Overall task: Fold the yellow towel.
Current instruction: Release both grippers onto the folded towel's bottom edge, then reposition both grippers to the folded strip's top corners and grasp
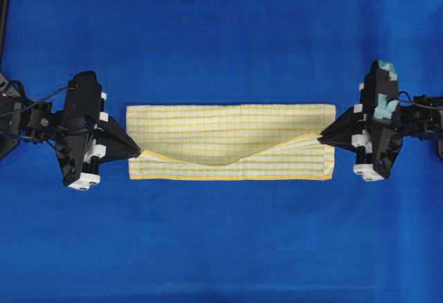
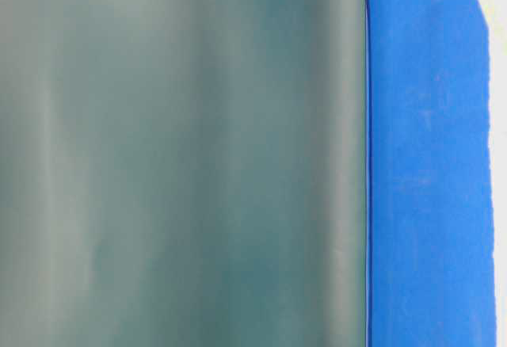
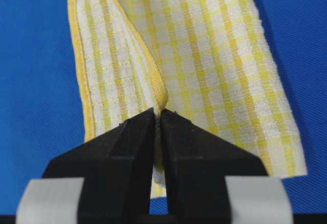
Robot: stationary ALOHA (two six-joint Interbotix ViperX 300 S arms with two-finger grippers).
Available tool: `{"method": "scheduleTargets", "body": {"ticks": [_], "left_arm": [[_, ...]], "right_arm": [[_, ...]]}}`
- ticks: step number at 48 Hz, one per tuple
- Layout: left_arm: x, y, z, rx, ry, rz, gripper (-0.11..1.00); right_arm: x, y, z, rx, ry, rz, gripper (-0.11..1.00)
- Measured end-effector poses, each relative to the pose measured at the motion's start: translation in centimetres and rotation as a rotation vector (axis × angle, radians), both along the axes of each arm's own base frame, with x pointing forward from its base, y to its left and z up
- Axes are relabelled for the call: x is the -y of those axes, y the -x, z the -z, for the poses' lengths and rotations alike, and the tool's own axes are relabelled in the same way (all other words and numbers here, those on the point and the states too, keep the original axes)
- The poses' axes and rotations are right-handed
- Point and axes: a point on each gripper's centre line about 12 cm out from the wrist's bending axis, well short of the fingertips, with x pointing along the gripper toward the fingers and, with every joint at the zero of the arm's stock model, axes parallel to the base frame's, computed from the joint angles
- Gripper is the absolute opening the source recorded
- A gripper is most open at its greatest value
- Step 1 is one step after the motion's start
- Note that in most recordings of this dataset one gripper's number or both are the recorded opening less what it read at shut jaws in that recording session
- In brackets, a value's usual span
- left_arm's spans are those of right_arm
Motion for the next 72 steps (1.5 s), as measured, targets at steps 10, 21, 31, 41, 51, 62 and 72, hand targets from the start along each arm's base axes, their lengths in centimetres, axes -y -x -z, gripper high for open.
{"method": "scheduleTargets", "body": {"ticks": [10,21,31,41,51,62,72], "left_arm": [[0.2,0.0,0.0,-0.008,0.0,0.006,0.03],[0.9,-0.2,-0.1,-0.013,0.021,0.013,0.03],[1.1,-0.2,-0.1,-0.017,0.031,0.012,0.03],[1.1,-0.2,0.0,-0.019,0.035,0.012,0.04],[1.1,-0.2,-0.1,-0.016,0.036,0.011,0.25],[1.1,-0.2,-0.4,-0.011,0.032,0.016,0.84],[-0.5,-0.8,-0.9,0.004,0.024,-0.039,0.78]], "right_arm": [[-1.0,-0.9,0.4,-0.021,-0.005,-0.026,0.03],[-1.8,-0.9,0.5,-0.029,-0.018,-0.04,0.03],[-2.0,-0.7,0.6,-0.045,-0.022,-0.049,0.03],[-2.5,-0.6,0.7,-0.052,-0.023,-0.069,0.06],[-2.9,-0.5,0.7,-0.053,-0.025,-0.082,0.62],[-2.9,-0.5,0.7,-0.051,-0.023,-0.082,0.79],[-1.4,-0.4,0.7,-0.049,-0.002,-0.044,0.79]]}}
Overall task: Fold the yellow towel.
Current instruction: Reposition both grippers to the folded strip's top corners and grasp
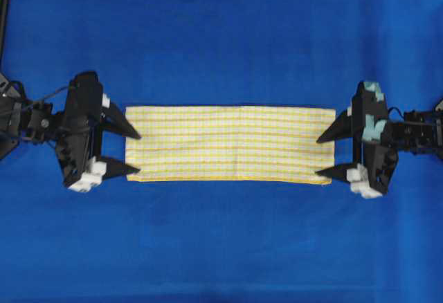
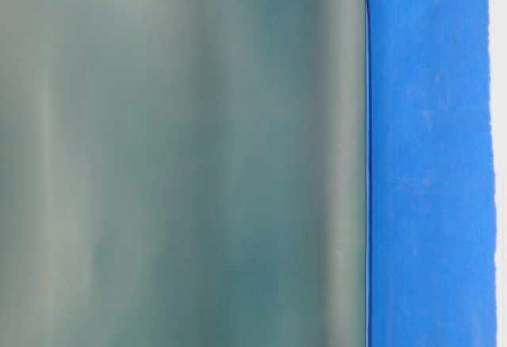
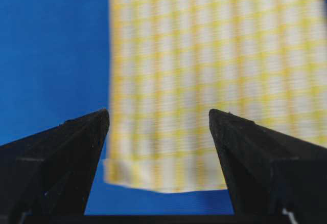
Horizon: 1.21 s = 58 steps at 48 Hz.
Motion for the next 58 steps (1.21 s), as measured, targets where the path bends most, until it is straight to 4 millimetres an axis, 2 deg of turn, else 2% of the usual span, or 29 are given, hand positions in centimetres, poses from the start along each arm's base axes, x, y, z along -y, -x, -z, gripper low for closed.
{"method": "scheduleTargets", "body": {"ticks": [12,19,26,40,47,52,58], "left_arm": [[-4.0,-1.3,0.5,-0.067,-0.055,-0.106,0.78],[-5.5,-1.8,1.5,-0.136,-0.095,-0.121,0.78],[-6.5,-2.2,2.9,-0.19,-0.119,-0.128,0.78],[-7.2,-2.1,5.1,-0.289,-0.117,-0.137,0.78],[-7.2,-2.2,5.1,-0.324,-0.112,-0.136,0.74],[-7.3,-2.3,5.1,-0.37,-0.109,-0.131,0.63],[-7.2,-2.0,5.1,-0.442,-0.101,-0.125,0.33]], "right_arm": [[4.7,0.3,0.2,-0.039,0.071,0.108,0.79],[6.3,0.7,0.6,-0.078,0.099,0.133,0.78],[6.6,0.8,0.7,-0.09,0.109,0.132,0.78],[6.6,0.6,2.8,-0.179,0.103,0.123,0.77],[6.6,0.2,3.0,-0.205,0.098,0.116,0.74],[6.6,0.2,3.0,-0.21,0.097,0.113,0.65],[6.5,0.1,3.1,-0.218,0.098,0.102,0.34]]}}
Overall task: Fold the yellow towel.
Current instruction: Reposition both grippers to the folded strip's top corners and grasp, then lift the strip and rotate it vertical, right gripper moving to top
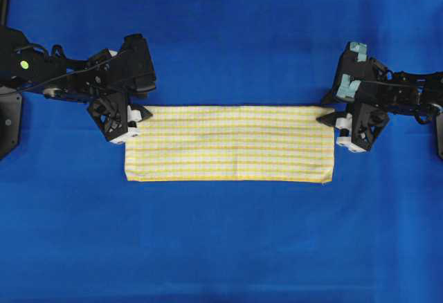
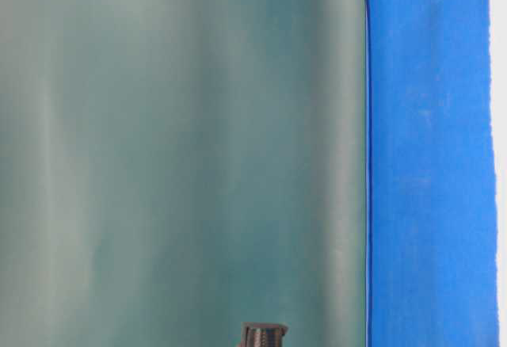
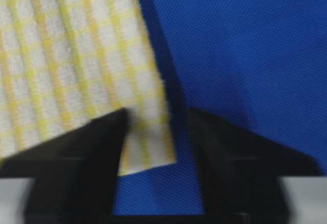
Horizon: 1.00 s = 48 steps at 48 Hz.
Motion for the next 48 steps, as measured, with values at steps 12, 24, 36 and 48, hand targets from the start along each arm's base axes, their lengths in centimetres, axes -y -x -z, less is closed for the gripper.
{"method": "scheduleTargets", "body": {"ticks": [12,24,36,48], "left_arm": [[0.4,-0.1,-0.7,-0.091,0.015,0.02,0.02],[0.5,-0.2,-3.5,-0.025,0.004,0.032,0.02],[0.6,0.6,-6.9,0.025,0.001,0.032,0.02],[1.3,0.9,-9.6,0.123,-0.005,0.046,0.02]], "right_arm": [[-0.2,-0.3,-0.7,0.021,0.021,-0.038,0.03],[0.2,-0.2,-3.3,0.095,0.032,-0.033,0.03],[1.0,0.5,-7.0,0.169,0.066,-0.043,0.03],[1.0,0.9,-8.6,0.196,0.082,-0.059,0.03]]}}
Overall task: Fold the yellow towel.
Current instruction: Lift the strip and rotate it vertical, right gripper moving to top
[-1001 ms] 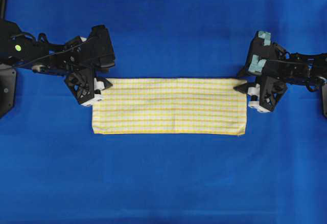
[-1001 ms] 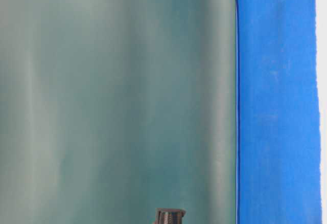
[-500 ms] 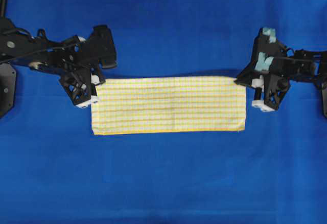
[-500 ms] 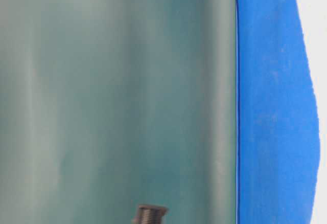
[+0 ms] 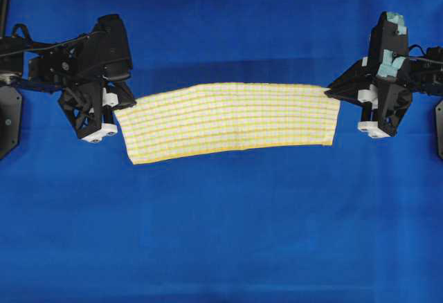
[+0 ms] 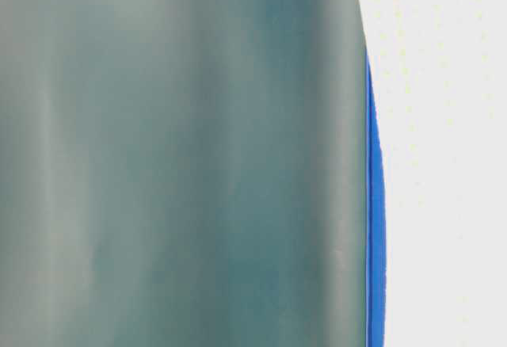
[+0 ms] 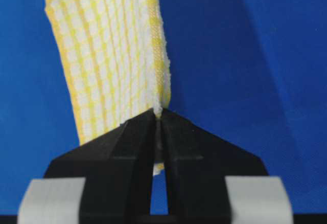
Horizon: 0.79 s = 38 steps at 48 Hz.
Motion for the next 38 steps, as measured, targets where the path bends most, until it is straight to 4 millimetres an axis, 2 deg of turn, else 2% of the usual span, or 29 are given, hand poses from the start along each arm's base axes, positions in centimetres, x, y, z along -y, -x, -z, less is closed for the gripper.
{"method": "scheduleTargets", "body": {"ticks": [6,11,21,28,38], "left_arm": [[0.9,-0.4,-0.4,0.045,0.008,0.02,0.02],[2.4,-1.2,-1.0,0.124,0.021,0.052,0.02],[5.3,-2.6,-2.1,0.292,0.058,0.11,0.02],[6.6,-3.8,-2.6,0.372,0.067,0.146,0.02],[7.7,-7.5,-3.1,0.45,0.071,0.16,0.02]], "right_arm": [[0.4,-0.2,-0.1,0.001,0.008,0.009,0.03],[1.7,-0.5,-0.1,-0.001,0.027,0.041,0.03],[5.6,-1.6,-0.2,-0.004,0.086,0.13,0.03],[8.7,-2.8,-0.4,-0.012,0.125,0.184,0.03],[12.2,-5.3,-1.0,-0.004,0.176,0.214,0.03]]}}
